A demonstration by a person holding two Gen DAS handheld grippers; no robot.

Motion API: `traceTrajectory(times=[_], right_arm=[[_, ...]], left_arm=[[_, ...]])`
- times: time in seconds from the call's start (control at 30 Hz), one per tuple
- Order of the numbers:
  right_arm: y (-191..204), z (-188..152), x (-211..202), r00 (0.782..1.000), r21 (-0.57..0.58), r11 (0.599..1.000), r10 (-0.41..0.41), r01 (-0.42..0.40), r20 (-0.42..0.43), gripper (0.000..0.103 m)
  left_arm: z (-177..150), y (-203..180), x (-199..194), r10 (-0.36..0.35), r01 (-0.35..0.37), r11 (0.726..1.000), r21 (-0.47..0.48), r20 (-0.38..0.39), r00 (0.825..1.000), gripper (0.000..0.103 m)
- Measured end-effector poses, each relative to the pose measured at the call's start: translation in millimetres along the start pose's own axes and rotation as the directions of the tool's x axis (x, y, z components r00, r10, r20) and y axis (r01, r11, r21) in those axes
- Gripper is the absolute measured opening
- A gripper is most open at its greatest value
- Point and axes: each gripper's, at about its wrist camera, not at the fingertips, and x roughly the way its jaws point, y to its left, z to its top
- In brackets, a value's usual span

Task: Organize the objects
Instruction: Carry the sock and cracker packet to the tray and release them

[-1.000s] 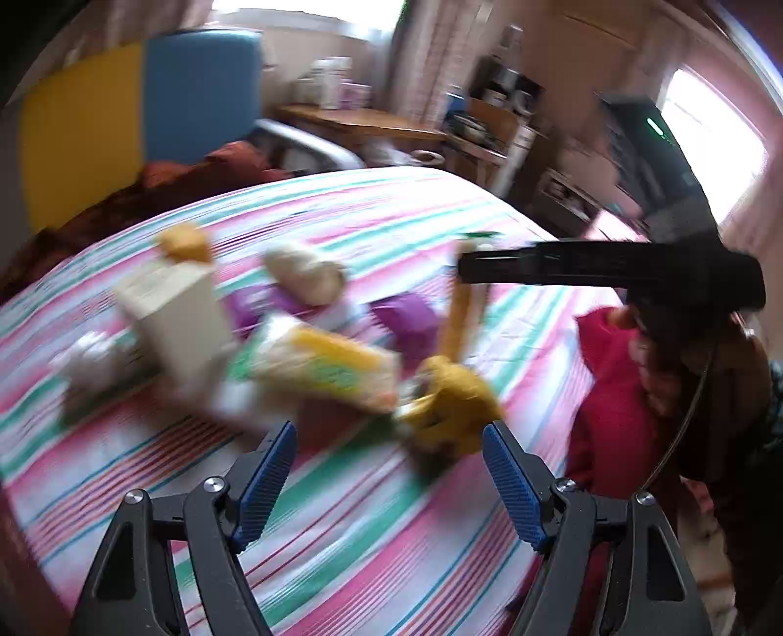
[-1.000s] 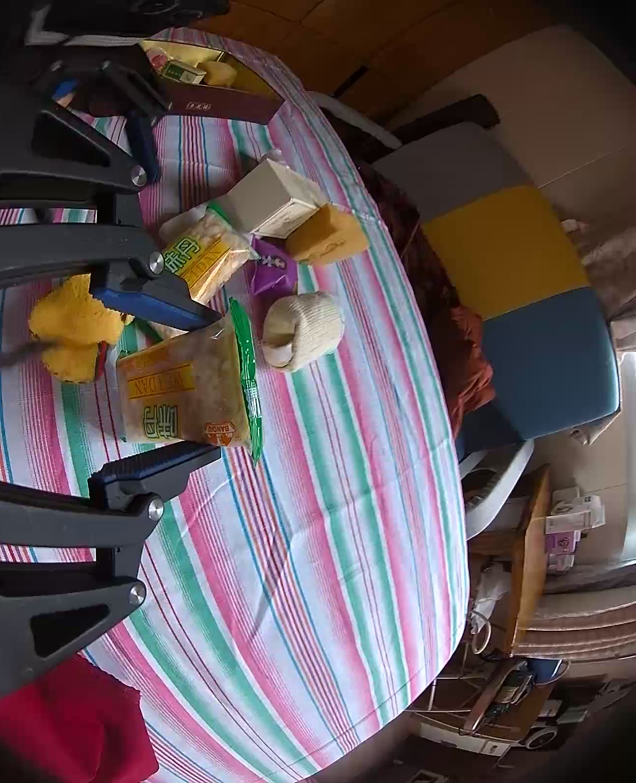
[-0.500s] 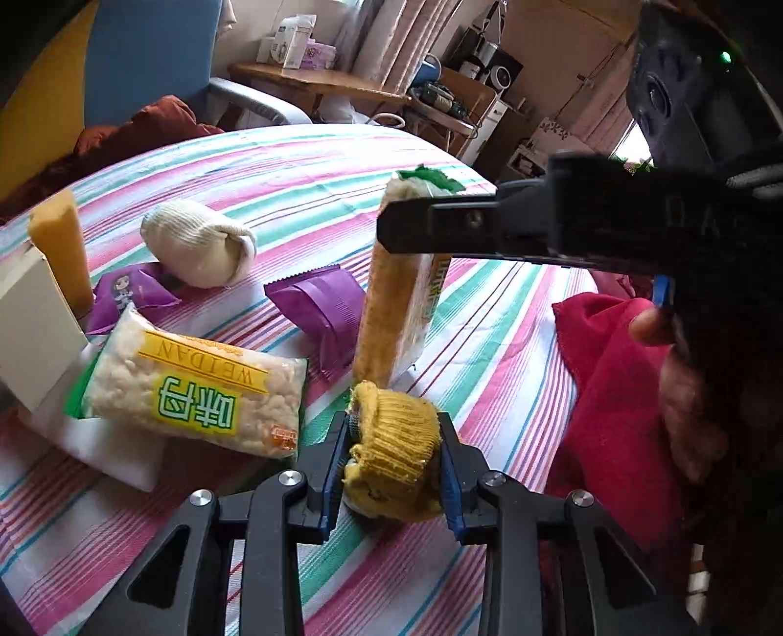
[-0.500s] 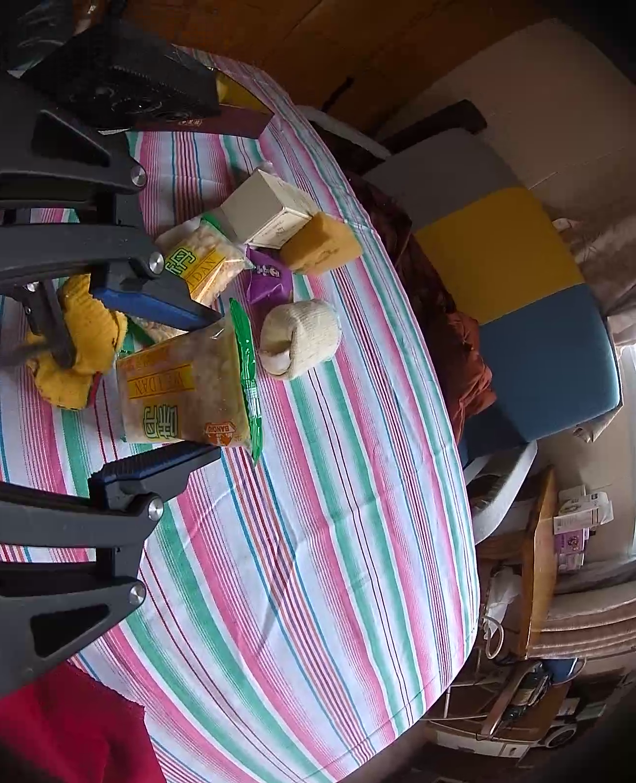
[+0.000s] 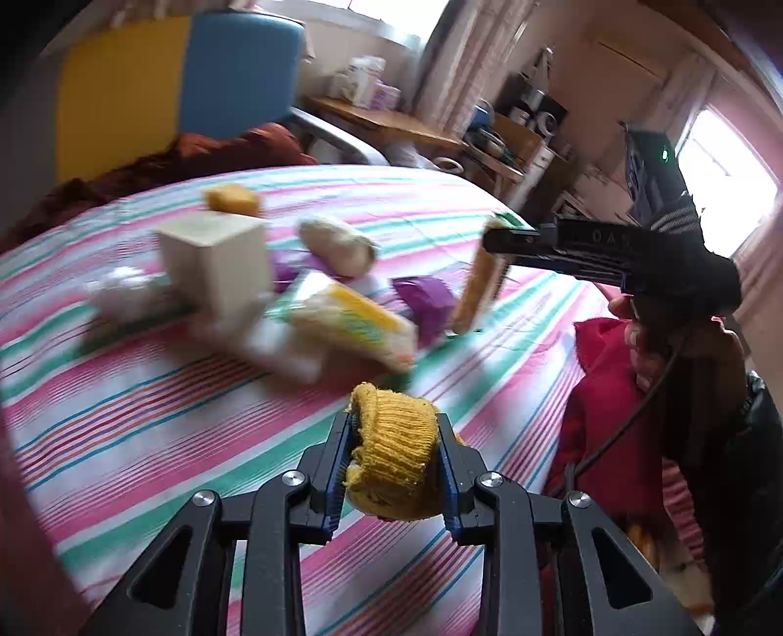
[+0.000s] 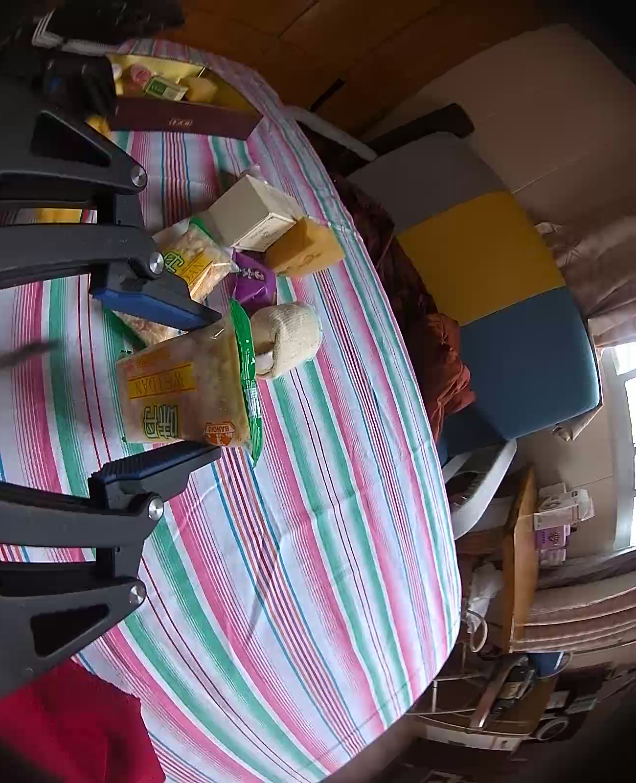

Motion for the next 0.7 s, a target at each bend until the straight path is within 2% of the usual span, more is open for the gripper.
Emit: traceTrajectory(times=[0.17,0.23,0.33,0.53,0.7], right_arm=[[11,-2,0,0.997,-0.056,0.995,-0.077,0.077,0.004,0.046],[16,-2,0,0.993,-0.071,0.991,-0.116,0.116,0.0,0.046],[31,-3,-8,0.994,-0.086,0.99,-0.112,0.112,0.009,0.046],[106,1,-36,0.998,-0.22,0.975,0.027,-0.014,0.057,0.046],[187,-12,-39,0.985,-0.351,0.922,0.174,-0.162,0.003,0.046]], left_arm=[[-16,26,-47,0.075,-0.073,0.996,-0.043,0.067,0.995,0.033],[-23,38,-71,0.118,-0.112,0.992,-0.063,0.106,0.987,0.033],[-34,61,-104,0.178,-0.163,0.981,-0.104,0.153,0.972,0.033],[-60,117,-161,0.303,-0.247,0.935,-0.254,0.211,0.929,0.034],[-86,156,-196,0.407,-0.316,0.878,-0.359,0.214,0.888,0.034]])
